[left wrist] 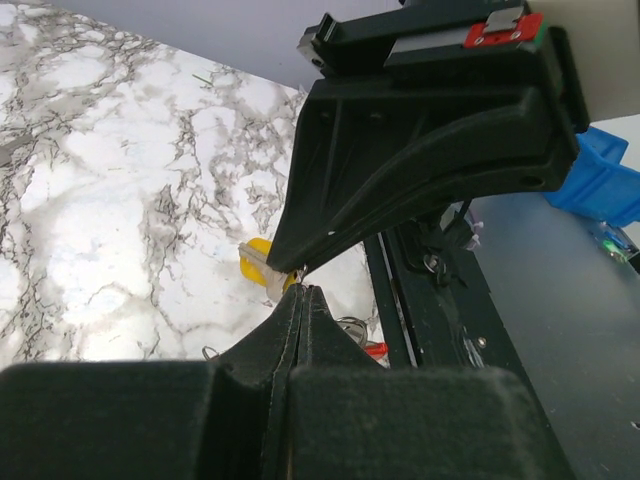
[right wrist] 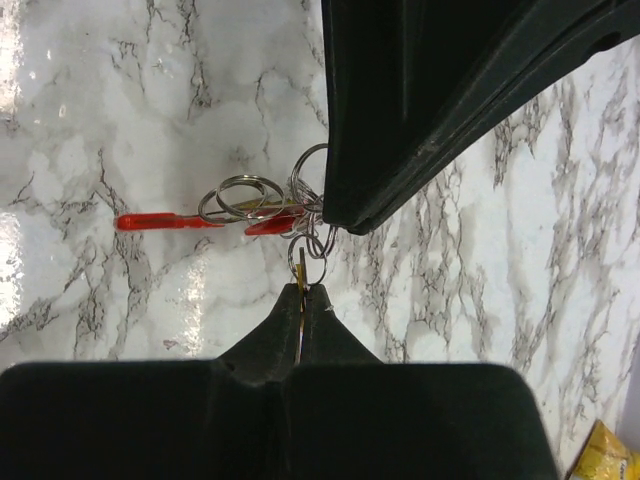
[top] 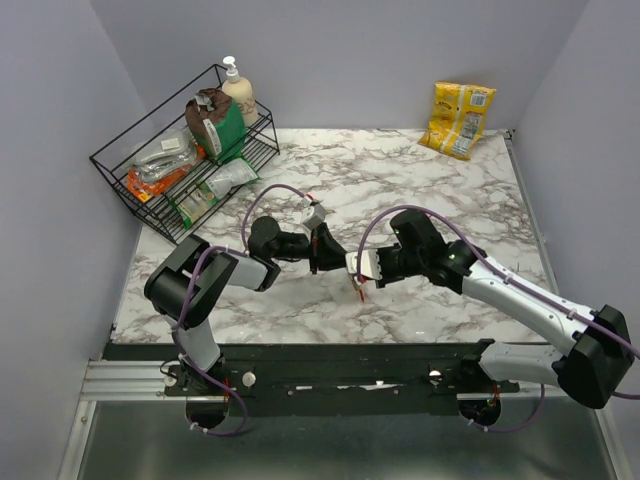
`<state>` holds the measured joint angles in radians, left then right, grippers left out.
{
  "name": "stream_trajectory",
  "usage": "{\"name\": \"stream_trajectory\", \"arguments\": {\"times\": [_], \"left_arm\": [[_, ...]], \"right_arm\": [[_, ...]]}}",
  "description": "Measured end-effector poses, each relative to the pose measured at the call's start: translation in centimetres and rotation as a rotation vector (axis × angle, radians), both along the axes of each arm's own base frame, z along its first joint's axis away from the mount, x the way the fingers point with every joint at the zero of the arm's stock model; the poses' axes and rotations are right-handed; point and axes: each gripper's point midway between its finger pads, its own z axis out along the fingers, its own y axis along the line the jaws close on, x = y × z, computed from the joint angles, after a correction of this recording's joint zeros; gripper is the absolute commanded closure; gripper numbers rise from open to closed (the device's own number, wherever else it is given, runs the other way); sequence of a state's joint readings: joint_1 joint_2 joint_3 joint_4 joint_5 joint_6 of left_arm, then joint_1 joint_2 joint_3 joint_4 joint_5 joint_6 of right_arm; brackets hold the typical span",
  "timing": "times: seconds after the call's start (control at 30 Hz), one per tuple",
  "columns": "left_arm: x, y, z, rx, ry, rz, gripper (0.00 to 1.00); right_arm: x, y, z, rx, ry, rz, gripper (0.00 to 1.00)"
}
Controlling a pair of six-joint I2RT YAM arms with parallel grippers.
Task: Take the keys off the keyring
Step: Remove the key from the keyring.
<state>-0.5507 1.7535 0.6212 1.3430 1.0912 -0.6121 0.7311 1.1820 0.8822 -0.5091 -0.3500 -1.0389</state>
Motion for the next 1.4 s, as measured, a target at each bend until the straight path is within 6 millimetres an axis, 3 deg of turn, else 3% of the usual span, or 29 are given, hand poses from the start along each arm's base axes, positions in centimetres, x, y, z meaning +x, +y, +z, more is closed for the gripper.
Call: {"name": "stream_trajectory", "arguments": {"times": [0.53,0.67,0.83,0.97,1.07,1.4], "left_arm": [[-0.2,0.2,0.3,-0.003,-0.004,0.001,1.0],[-0.2,0.2,0.3,-0.004,-0.004,0.0,0.88],[-0.3,0.2,0.3,-0.002,0.004,-0.005,0.78],[-0.6,0.2,0.3,0.002,0.013,-0.021,0.61],[-0.8,0.3,0.3,0.004,0.022,-0.027,0.54],[0.3,1.0,0.4,0.002,0.024,0.003,0.46]], "right_arm": [[0.1,1.1,-0.8,0.021,0.056,-0.003,0.99],[0.7,1.2,-0.3,0.034,0.03,-0.02,0.99],[1.8,1.1,1.7,0.071,-0.055,-0.053,0.99],[2.3,1.0,3.1,0.096,-0.103,-0.07,0.99],[2.2,0.9,3.5,0.105,-0.112,-0.071,0.99],[1.8,0.7,3.8,0.112,-0.12,-0.058,0.99]]}}
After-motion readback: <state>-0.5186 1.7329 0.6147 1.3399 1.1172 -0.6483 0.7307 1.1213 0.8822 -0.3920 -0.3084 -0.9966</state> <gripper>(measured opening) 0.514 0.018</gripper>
